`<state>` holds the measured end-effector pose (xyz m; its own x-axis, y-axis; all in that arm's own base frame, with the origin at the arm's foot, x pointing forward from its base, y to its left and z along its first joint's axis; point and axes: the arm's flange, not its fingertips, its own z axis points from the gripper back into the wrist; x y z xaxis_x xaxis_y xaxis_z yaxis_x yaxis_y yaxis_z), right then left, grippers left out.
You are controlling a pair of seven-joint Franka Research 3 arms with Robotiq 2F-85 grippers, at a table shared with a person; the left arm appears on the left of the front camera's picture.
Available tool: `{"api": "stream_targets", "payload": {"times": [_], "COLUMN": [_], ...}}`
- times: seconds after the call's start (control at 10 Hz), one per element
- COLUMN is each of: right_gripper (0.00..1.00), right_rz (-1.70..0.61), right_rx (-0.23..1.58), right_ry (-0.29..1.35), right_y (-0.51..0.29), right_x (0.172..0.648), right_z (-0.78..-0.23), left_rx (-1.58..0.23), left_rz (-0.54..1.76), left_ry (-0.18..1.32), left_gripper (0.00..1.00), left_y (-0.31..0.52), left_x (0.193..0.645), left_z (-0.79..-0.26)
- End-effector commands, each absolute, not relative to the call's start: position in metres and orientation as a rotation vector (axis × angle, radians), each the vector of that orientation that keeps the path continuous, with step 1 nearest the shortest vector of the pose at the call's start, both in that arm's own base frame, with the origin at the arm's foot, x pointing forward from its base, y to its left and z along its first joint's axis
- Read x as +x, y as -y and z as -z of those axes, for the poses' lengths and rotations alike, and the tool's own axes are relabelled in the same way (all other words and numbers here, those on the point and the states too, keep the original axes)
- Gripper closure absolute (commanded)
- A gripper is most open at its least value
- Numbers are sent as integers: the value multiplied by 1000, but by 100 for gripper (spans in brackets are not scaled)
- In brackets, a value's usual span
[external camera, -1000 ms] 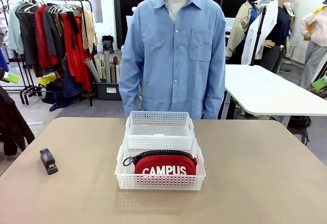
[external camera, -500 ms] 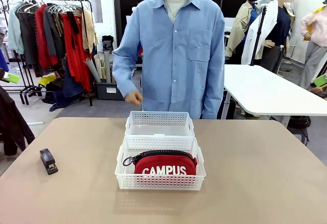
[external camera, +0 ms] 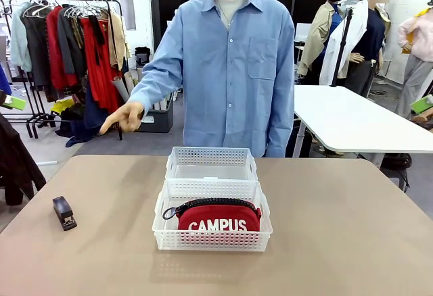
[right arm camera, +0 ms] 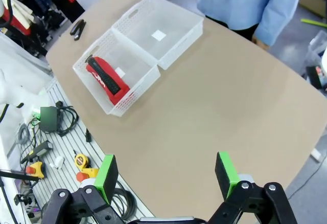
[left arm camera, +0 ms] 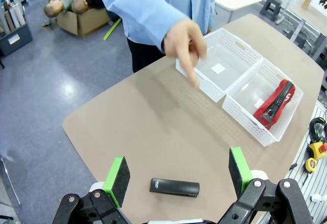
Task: Distribute items into two baskets.
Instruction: Pick up the Stapler that the person points to.
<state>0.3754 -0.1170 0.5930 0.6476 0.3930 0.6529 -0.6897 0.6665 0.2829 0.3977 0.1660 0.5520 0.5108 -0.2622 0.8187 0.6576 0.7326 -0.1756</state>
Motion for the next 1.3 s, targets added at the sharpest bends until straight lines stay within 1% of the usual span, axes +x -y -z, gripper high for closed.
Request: {"api": "stream_targets", "payload": {"times": [0.0, 1.2], "right_gripper": [0, 0], "right_rz": [-653, -653], "right_rx": [553, 553], "right_ry": [589, 589], "right_y": [117, 117], "right_x": [375, 375], "right_z": [-593, -593], "left_rx": [-524, -524], "left_rz": [588, 588], "left_ry": [889, 889], "left_gripper": [0, 0], "left_y": [-166, -166], "left_x": [397, 397], "left_z": [-552, -552]}}
